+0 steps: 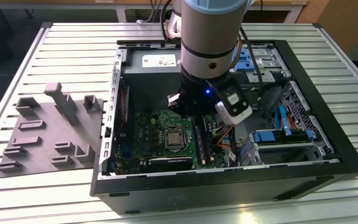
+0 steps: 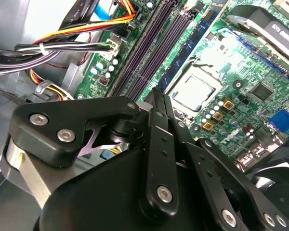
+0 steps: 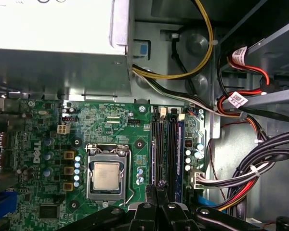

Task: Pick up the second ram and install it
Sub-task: 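Insert the second ram into the second slot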

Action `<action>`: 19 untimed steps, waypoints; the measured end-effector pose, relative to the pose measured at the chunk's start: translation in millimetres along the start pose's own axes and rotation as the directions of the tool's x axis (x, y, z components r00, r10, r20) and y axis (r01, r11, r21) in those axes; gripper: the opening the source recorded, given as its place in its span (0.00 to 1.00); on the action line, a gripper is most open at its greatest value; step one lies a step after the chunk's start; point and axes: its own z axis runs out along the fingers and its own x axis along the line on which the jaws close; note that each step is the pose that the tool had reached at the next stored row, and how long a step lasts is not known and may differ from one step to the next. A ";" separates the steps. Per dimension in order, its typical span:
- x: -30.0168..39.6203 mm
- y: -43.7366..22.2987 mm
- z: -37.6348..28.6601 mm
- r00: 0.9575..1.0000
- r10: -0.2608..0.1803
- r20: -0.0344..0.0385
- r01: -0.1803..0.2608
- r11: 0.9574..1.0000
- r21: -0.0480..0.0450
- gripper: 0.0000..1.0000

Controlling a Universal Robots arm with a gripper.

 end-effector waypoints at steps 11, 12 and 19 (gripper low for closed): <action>-0.1 2.3 4.1 1.000 0.005 0.000 -0.005 1.000 0.000 0.12; -0.2 2.9 4.5 1.000 0.005 0.000 -0.005 1.000 0.000 0.12; -1.4 4.8 6.9 1.000 0.006 0.000 -0.006 1.000 0.000 0.12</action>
